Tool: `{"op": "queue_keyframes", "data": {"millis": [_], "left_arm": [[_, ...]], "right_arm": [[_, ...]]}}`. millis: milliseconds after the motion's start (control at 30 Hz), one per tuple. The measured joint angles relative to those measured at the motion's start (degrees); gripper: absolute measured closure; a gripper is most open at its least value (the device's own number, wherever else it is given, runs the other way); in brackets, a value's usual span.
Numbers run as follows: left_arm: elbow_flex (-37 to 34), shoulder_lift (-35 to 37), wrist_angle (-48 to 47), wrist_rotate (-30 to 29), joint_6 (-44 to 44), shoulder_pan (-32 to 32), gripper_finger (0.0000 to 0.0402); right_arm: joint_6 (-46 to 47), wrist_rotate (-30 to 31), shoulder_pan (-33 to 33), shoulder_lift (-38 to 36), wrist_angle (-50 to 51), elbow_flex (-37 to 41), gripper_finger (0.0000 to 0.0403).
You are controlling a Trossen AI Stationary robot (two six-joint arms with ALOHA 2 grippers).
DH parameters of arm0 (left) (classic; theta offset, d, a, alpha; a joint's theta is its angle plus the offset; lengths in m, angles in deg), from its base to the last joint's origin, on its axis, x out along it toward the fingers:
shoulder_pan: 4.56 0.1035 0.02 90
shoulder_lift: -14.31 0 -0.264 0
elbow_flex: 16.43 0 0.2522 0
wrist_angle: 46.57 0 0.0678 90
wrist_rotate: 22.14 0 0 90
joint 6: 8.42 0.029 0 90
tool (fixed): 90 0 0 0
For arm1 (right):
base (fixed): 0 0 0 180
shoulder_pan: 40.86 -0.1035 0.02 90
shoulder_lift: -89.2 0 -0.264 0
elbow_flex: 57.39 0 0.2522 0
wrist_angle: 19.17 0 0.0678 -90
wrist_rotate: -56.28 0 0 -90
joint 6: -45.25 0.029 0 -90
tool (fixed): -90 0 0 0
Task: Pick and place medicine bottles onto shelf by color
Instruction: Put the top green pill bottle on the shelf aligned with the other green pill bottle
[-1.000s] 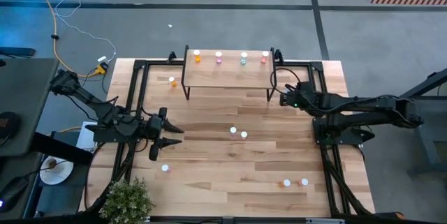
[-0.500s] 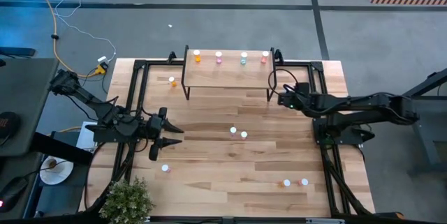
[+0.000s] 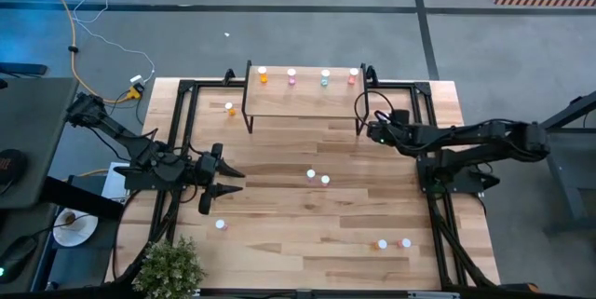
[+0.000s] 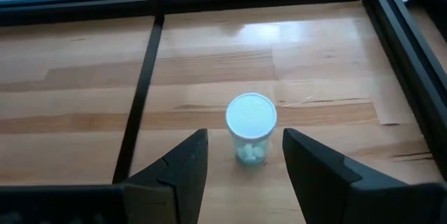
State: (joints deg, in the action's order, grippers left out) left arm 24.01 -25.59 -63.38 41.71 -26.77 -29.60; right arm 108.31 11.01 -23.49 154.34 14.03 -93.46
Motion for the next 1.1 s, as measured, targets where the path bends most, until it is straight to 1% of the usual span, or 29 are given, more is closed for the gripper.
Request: {"op": "queue_keyframes", "data": {"millis": [267, 467, 567, 733, 833, 933, 1100], "left_arm": [[0.0, 0.0, -0.02, 0.0, -0.08, 0.0, 0.0236], [0.0, 0.0, -0.02, 0.02, -0.06, 0.0, 0.0236], [0.0, 0.0, -0.02, 0.02, -0.05, -0.01, 0.0236], [0.0, 0.0, -0.02, 0.02, 0.04, 0.0, 0.0236], [-0.01, 0.0, -0.02, 0.02, -0.02, 0.0, 0.0236], [0.0, 0.0, -0.02, 0.02, -0.04, 0.0, 0.0236], [0.0, 0.0, -0.02, 0.02, -0.06, -0.01, 0.0236]], "right_arm": [[-0.12, 0.09, 2.88, 3.19, -3.25, 0.0, 0.0226], [-0.36, 0.11, 4.23, 4.63, -3.87, 0.0, 0.0228], [-0.43, 0.13, 4.41, 4.7, -3.9, 0.0, 0.0243], [-0.51, 0.14, 4.4, 4.71, -3.87, 0.0, 0.0289], [-0.49, 0.22, 4.4, 4.7, -3.88, 0.0, 0.0309], [-0.5, 0.22, 4.41, 4.7, -3.88, 0.0, 0.0314], [-1.05, 0.17, 4.39, 4.68, -3.86, 0.0, 0.0312]]}}
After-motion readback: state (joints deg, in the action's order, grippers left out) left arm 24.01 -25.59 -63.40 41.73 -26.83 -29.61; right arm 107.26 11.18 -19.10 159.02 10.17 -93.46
